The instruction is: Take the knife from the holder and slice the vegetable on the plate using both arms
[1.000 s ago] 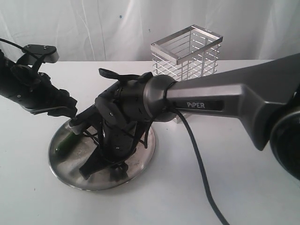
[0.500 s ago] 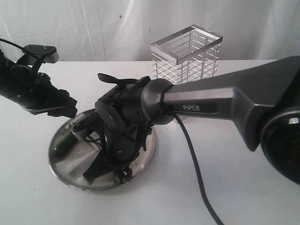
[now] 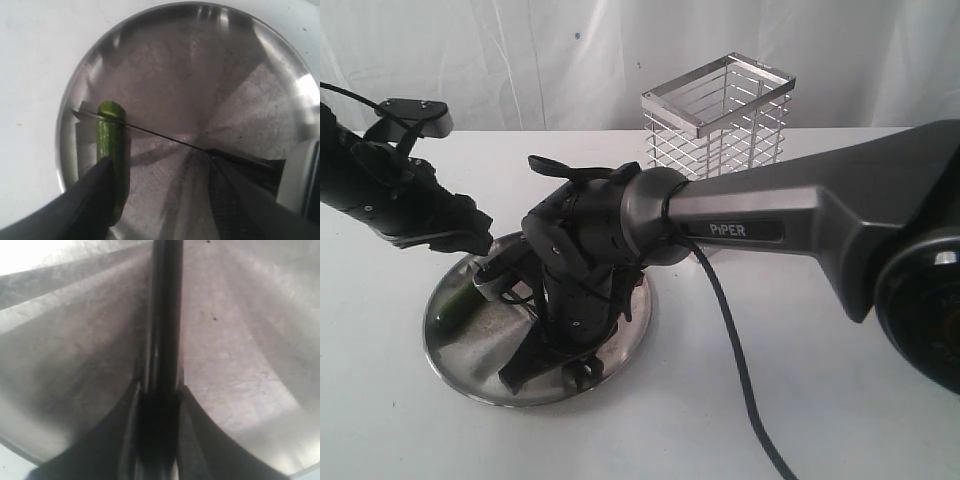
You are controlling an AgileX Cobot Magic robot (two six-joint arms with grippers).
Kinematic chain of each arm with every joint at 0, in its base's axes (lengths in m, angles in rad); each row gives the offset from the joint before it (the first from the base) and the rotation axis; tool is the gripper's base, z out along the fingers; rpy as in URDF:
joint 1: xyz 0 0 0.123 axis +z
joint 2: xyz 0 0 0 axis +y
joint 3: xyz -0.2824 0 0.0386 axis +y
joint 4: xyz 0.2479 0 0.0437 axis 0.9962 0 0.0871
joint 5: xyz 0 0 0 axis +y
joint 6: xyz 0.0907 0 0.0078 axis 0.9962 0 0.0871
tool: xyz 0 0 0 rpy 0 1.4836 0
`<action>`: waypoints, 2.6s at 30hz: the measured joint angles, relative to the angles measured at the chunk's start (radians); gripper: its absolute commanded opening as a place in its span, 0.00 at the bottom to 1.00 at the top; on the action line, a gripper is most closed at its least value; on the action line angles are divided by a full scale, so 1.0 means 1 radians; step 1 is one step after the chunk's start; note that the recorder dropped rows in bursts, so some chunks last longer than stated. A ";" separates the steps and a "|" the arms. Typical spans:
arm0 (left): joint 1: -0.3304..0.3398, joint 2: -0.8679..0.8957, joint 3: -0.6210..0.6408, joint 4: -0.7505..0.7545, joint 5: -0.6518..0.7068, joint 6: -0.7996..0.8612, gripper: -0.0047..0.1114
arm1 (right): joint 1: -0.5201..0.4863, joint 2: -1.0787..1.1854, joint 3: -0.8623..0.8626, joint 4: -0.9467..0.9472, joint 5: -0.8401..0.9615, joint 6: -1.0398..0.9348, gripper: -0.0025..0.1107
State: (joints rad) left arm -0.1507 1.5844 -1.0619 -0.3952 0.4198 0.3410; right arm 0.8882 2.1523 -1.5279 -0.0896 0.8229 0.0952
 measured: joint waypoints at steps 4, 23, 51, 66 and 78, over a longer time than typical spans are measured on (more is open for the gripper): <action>-0.021 0.052 0.000 -0.005 -0.026 0.002 0.54 | 0.000 0.000 0.000 -0.002 0.000 0.000 0.02; -0.022 0.203 -0.002 0.000 -0.274 0.021 0.41 | 0.000 0.000 0.000 -0.004 0.008 -0.002 0.02; -0.022 0.349 -0.018 0.022 -0.388 0.015 0.41 | 0.000 0.000 -0.004 -0.008 0.033 -0.013 0.02; -0.022 0.341 -0.018 0.022 -0.384 -0.016 0.41 | 0.000 -0.004 -0.020 -0.119 0.151 -0.032 0.02; -0.022 0.216 -0.006 0.025 -0.258 -0.025 0.41 | 0.000 -0.005 -0.020 -0.129 0.132 0.007 0.02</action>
State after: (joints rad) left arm -0.1724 1.8003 -1.0684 -0.3699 0.1617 0.3155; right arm 0.8882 2.1468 -1.5478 -0.2187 0.9552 0.1023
